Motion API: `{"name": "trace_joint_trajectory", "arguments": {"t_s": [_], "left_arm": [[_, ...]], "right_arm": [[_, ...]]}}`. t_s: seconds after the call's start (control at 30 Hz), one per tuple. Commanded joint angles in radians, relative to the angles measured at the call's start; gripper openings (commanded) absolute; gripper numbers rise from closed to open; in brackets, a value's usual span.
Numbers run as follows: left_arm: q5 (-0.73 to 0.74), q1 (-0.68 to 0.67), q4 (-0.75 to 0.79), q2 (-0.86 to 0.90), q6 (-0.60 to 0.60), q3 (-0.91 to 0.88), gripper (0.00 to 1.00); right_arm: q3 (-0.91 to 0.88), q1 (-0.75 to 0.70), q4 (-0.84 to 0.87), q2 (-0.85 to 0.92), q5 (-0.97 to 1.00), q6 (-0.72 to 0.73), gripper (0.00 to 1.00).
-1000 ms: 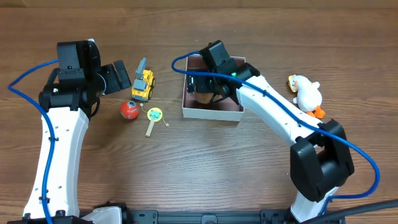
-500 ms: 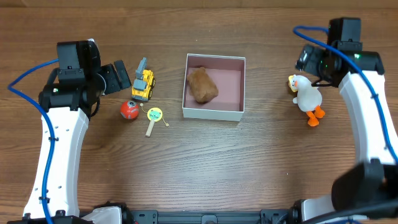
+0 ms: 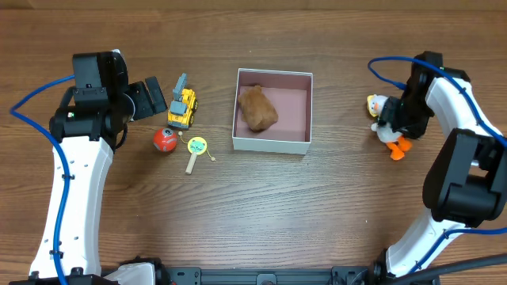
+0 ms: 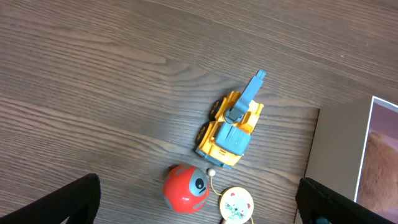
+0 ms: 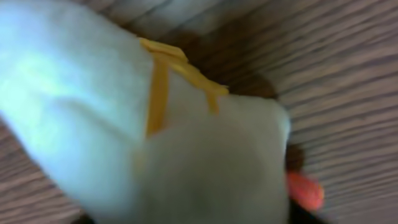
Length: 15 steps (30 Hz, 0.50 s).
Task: Pack container
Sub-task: 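Grasp the white plush duck with the right gripper, then place the duck into the box beside the bear and release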
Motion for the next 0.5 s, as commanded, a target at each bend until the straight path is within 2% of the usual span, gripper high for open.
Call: {"name": "trace_joint_trajectory", "arguments": {"t_s": [0.0, 0.03, 0.17, 0.33, 0.47], "left_arm": [[-0.006, -0.006, 0.000, 0.005, 0.015, 0.023, 1.00], [-0.006, -0.006, 0.000, 0.006, 0.015, 0.023, 1.00], [-0.006, -0.006, 0.000, 0.005, 0.015, 0.023, 1.00], [-0.006, -0.006, 0.000, 0.006, 0.014, 0.023, 1.00], [-0.006, -0.006, 0.000, 0.005, 0.015, 0.023, 1.00]], "right_arm": [[0.013, 0.010, -0.019, -0.030, -0.034, 0.072, 0.31], [0.050, 0.034, -0.055, -0.086, -0.034, 0.095, 0.21], [0.133, 0.131, -0.134, -0.237, -0.044, 0.209, 0.04], [0.151, 0.359, -0.122, -0.389, -0.108, 0.271, 0.04], [0.119, 0.547, -0.041, -0.383, -0.101, 0.341, 0.04]]}}
